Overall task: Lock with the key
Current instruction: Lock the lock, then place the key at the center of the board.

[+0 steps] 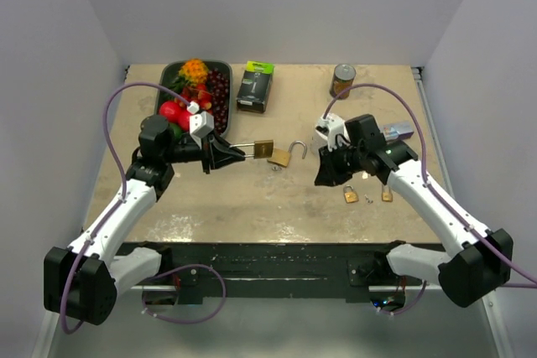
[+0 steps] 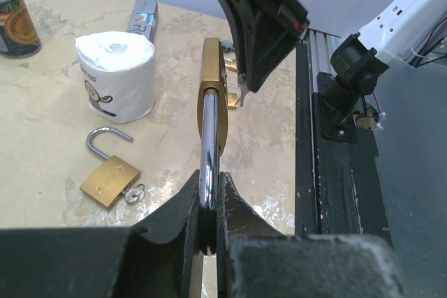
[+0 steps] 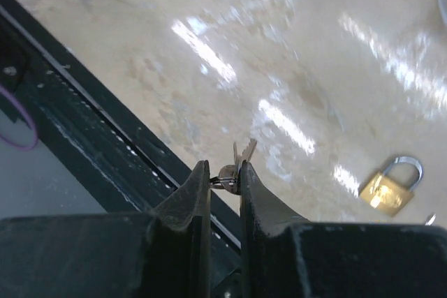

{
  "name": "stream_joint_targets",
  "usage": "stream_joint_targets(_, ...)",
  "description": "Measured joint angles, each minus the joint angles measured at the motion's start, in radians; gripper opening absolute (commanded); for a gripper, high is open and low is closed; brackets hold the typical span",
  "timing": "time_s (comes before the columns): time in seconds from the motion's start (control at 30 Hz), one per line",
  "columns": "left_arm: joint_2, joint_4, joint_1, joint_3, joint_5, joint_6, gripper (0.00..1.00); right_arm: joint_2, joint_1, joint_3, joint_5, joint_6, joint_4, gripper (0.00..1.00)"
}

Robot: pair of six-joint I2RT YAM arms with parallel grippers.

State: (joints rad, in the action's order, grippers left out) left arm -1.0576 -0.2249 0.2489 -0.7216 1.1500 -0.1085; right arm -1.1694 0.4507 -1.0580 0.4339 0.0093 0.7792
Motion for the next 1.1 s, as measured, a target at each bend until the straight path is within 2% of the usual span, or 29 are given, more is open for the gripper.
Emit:
stream_joint_targets(0.23, 0.000, -0.002, 0.000, 0.002, -0.031, -0.004, 0.00, -0.013, -0.009, 0.169, -0.110, 0.144, 0.016, 0.00)
stream_joint_targets(0.67, 0.011, 0.010, 0.000, 0.032, -0.059, 0.000, 0.00, -0.197, -0.013, 0.183, -0.283, 0.256, -0.021, 0.00)
stream_joint_targets(1.1, 0.018, 0.024, 0.000, 0.033, -0.085, 0.000, 0.00, -0.314, -0.019, 0.183, -0.363, 0.285, -0.043, 0.00)
